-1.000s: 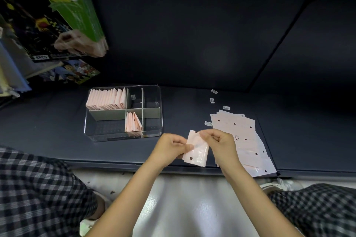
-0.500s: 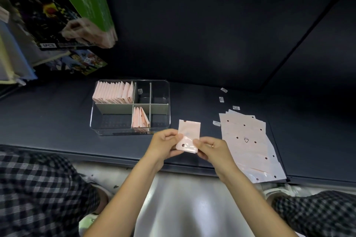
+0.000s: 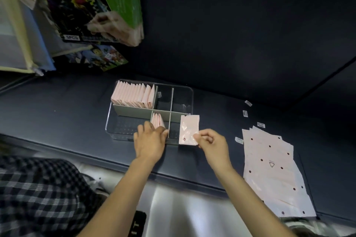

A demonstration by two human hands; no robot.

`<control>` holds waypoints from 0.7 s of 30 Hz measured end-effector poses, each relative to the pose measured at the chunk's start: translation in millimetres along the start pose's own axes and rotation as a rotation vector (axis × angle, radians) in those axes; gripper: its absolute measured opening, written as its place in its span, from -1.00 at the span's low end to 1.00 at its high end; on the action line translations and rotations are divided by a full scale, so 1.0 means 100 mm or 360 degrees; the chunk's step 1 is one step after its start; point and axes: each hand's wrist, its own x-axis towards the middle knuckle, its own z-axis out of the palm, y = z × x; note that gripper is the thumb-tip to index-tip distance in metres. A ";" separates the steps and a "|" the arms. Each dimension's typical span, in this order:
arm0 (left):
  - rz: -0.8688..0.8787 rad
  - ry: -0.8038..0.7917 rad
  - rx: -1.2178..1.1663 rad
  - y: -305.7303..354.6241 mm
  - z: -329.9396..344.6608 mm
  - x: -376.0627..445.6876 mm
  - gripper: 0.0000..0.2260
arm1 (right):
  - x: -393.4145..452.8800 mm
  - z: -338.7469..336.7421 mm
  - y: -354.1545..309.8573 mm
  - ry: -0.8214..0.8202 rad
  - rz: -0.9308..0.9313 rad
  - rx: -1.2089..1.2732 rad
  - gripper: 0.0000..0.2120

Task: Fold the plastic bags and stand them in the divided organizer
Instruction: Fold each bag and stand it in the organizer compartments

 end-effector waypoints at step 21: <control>-0.0200 0.0204 -0.0764 -0.05 0.04 0.15 -0.79 | 0.49 0.92 -0.13 -0.0090 -0.0079 -0.1173 -0.91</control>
